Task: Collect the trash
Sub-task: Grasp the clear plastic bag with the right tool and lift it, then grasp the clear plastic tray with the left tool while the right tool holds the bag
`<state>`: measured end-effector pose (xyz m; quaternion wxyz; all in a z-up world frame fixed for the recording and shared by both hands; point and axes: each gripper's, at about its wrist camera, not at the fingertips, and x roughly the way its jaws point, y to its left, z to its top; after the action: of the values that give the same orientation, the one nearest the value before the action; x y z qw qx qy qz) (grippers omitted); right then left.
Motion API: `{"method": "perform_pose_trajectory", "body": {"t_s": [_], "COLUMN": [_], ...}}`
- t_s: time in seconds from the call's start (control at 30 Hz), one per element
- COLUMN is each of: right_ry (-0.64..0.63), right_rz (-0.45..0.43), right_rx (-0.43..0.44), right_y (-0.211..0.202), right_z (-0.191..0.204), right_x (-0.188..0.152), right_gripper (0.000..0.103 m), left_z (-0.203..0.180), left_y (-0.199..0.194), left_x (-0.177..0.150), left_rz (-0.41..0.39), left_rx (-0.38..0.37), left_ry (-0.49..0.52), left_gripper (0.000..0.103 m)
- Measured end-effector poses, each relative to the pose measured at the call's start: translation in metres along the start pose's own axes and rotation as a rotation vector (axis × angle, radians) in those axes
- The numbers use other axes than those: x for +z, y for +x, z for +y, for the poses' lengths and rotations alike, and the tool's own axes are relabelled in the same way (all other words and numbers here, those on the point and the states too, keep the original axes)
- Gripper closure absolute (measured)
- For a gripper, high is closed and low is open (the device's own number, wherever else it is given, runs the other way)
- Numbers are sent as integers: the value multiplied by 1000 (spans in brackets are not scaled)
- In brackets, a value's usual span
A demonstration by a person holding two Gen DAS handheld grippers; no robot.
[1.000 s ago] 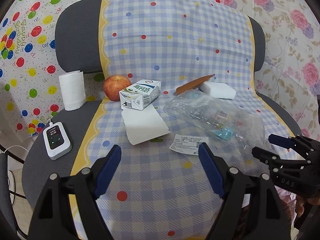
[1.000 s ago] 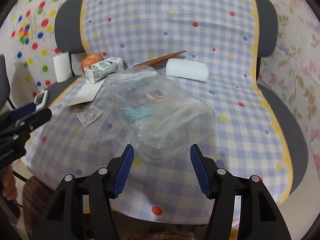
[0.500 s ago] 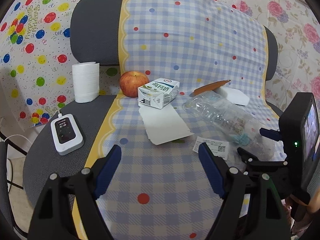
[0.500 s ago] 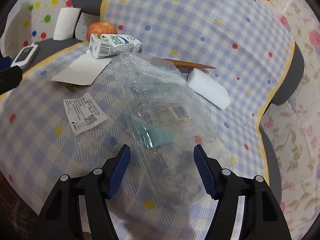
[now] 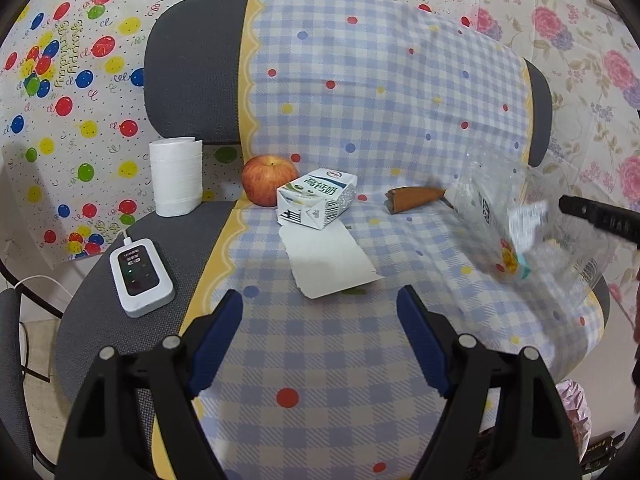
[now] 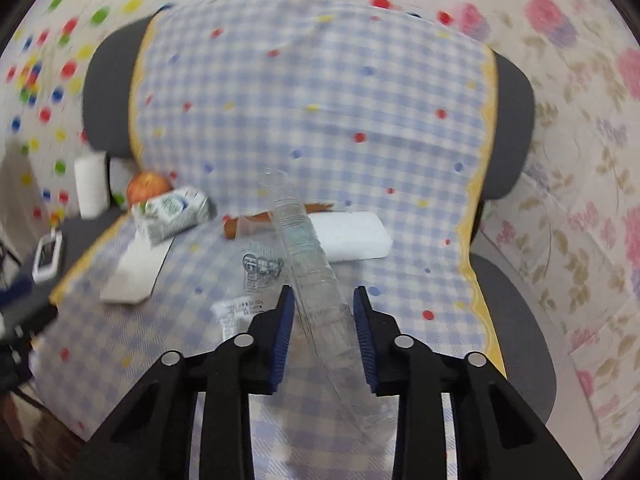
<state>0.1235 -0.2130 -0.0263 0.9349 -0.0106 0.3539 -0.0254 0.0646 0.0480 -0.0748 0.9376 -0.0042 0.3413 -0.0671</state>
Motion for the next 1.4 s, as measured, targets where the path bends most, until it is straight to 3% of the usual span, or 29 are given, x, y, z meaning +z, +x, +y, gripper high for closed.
{"method": "perform_pose_trajectory", "body": {"t_s": [0.17,0.37,0.47,0.53,0.7,0.93,1.2,1.3,1.37,1.4], "right_ry": [81,47,51,68,95,127,153,163,174,178], "right_rz": [35,76,71,51,48,59,54,58,64,65], "right_rx": [39,82,70,38,2,21,35,39,43,46], "right_y": [-18,-5,-9,-18,-31,-32,-30,-28,-28,-29], "right_z": [-30,-18,-22,-32,-54,-63,-69,-71,-71,-71], "right_x": [4,-20,-31,-40,-60,-76,-79,-84,-88,-90], "right_gripper": [85,84,78,64,63,62,62,62,62,62], "left_z": [-6,-15,-20,-30,-75,-118,-133,-131,-127,-123], "left_y": [-1,5,4,7,24,53,84,91,89,86], "left_x": [1,0,-1,-3,-15,-28,-20,-15,-9,-5], "left_rz": [-8,17,21,33,64,105,119,126,124,122], "left_rx": [-14,-34,-52,-78,-149,-152,-67,-62,-70,-85], "left_ry": [15,25,51,91,234,334,367,359,341,318], "left_gripper": [26,26,26,25,20,20,44,65,89,94]}}
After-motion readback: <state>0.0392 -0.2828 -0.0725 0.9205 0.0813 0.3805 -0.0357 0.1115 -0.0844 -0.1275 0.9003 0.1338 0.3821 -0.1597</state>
